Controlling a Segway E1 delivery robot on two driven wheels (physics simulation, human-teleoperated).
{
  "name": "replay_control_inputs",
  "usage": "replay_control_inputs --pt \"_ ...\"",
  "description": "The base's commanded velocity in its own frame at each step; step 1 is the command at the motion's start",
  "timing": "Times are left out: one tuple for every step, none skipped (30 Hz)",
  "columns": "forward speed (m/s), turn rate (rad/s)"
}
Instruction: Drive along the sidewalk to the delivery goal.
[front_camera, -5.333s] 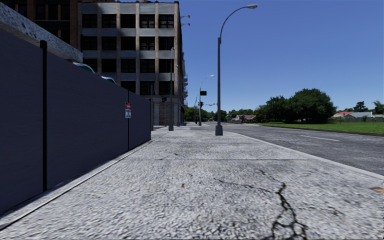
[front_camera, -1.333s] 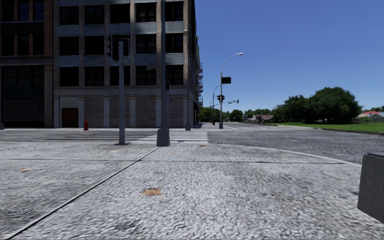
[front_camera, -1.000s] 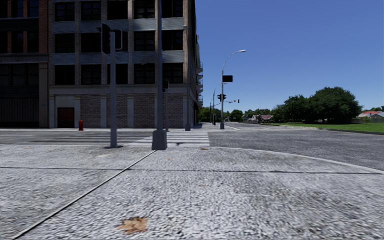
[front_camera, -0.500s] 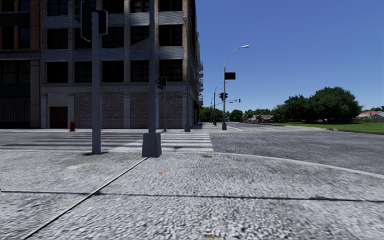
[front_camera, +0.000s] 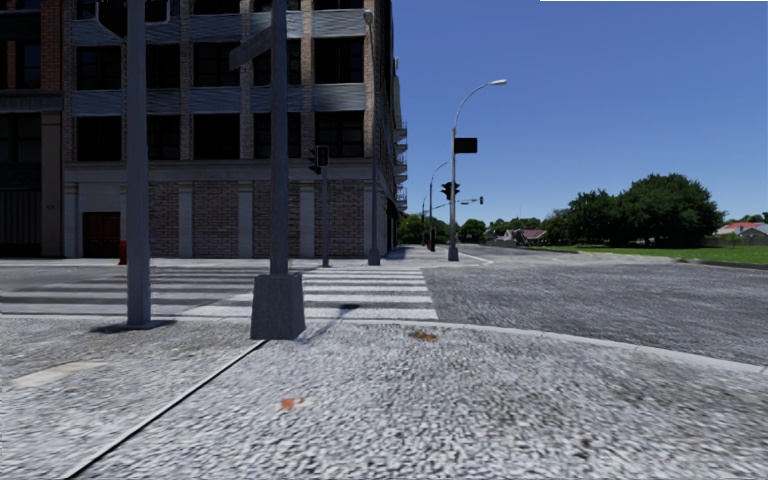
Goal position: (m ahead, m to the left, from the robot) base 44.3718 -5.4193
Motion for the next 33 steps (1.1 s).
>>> replay_control_inputs --pt "2.00 0.00" --pt "2.00 0.00" --pt "2.00 0.00" --pt "2.00 0.00" --pt "2.00 0.00" --pt "2.00 0.00" --pt "2.00 0.00" --pt "2.00 0.00" --pt "2.00 0.00" --pt "2.00 0.00" --pt "2.00 0.00" --pt "2.00 0.00" --pt "2.00 0.00" --pt "2.00 0.00" --pt "2.00 0.00" --pt "2.00 0.00" --pt "2.00 0.00" --pt "2.00 0.00" --pt "2.00 0.00" --pt "2.00 0.00" --pt "2.00 0.00" --pt "2.00 0.00" --pt "2.00 0.00" --pt "2.00 0.00" --pt "2.00 0.00" --pt "2.00 0.00" --pt "2.00 0.00" --pt "2.00 0.00" --pt "2.00 0.00" --pt "2.00 0.00" --pt "2.00 -0.01" --pt "2.00 -0.01" --pt "2.00 -0.11"
